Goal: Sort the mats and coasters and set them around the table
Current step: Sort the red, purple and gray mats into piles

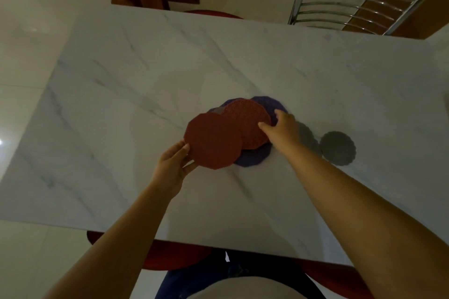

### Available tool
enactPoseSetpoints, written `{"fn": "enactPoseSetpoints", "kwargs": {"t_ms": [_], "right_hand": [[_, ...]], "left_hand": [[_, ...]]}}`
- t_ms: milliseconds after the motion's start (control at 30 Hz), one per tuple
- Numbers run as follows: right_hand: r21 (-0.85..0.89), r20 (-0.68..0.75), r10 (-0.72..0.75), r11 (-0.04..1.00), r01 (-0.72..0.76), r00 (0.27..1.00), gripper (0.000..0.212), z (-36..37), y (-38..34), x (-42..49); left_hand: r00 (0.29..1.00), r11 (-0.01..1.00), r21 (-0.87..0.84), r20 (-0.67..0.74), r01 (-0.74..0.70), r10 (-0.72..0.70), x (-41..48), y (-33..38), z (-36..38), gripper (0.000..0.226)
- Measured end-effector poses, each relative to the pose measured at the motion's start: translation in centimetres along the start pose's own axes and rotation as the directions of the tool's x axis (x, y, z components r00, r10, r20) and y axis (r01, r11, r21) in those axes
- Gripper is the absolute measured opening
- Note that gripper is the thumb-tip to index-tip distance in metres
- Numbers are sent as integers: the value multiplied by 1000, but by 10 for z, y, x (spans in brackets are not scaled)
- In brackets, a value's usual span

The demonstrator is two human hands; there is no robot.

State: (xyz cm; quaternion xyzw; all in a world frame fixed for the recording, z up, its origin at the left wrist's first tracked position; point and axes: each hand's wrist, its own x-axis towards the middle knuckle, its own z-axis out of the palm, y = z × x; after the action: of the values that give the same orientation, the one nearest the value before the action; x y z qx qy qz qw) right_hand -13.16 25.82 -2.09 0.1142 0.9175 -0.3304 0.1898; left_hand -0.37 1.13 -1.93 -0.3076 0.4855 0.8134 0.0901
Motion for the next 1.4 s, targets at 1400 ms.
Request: {"fn": "enactPoseSetpoints", "kwargs": {"t_ms": [1400], "right_hand": [[541,82,-38,841,-12,996,21,12,-9,-64]], "left_hand": [[996,993,-112,80,42,-33,-16,-4,16,26]]}}
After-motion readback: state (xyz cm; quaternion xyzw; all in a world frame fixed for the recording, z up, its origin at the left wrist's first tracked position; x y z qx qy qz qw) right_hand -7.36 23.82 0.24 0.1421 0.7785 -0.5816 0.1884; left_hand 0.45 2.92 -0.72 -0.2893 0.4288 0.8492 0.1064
